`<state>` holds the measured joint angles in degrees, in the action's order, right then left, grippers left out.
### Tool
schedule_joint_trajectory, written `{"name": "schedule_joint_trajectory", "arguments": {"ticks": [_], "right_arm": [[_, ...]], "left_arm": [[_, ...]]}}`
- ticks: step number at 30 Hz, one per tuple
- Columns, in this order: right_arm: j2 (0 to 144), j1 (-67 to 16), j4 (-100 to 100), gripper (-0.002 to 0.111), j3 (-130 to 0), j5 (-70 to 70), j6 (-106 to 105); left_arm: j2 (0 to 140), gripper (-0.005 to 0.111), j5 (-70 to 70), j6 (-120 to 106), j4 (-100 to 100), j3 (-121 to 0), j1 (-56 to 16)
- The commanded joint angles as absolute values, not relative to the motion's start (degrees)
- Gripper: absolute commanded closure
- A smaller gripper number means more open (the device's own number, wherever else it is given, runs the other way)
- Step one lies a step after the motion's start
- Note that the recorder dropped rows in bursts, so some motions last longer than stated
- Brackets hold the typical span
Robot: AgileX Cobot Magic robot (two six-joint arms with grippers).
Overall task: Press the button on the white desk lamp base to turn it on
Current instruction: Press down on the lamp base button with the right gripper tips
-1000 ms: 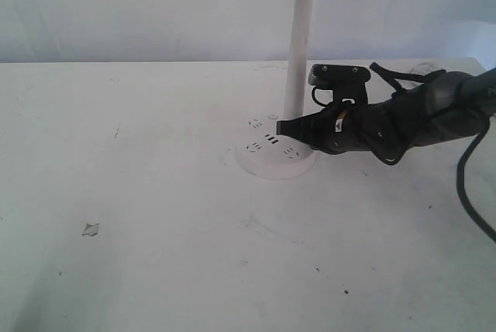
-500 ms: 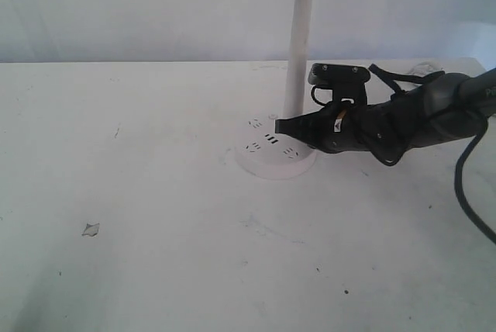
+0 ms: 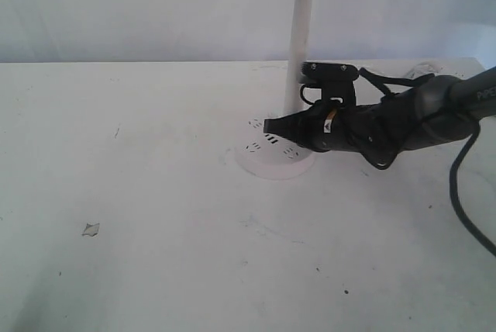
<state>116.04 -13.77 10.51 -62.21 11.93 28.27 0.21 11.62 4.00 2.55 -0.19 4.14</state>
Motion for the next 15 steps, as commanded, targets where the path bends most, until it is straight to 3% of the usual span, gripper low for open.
{"name": "schedule_joint_trajectory", "arguments": {"ticks": [1, 15], "right_arm": [[116.23, -13.78, 10.75, 0.108, -62.25, 10.53, 28.36], [116.51, -12.36, 10.64, 0.108, -62.25, 8.54, 27.26]], "left_arm": [[0.00, 0.107, 11.56, 4.07, 2.15, 0.00, 3.82], [0.00, 0.107, 11.56, 4.07, 2.15, 0.00, 3.82]]}}
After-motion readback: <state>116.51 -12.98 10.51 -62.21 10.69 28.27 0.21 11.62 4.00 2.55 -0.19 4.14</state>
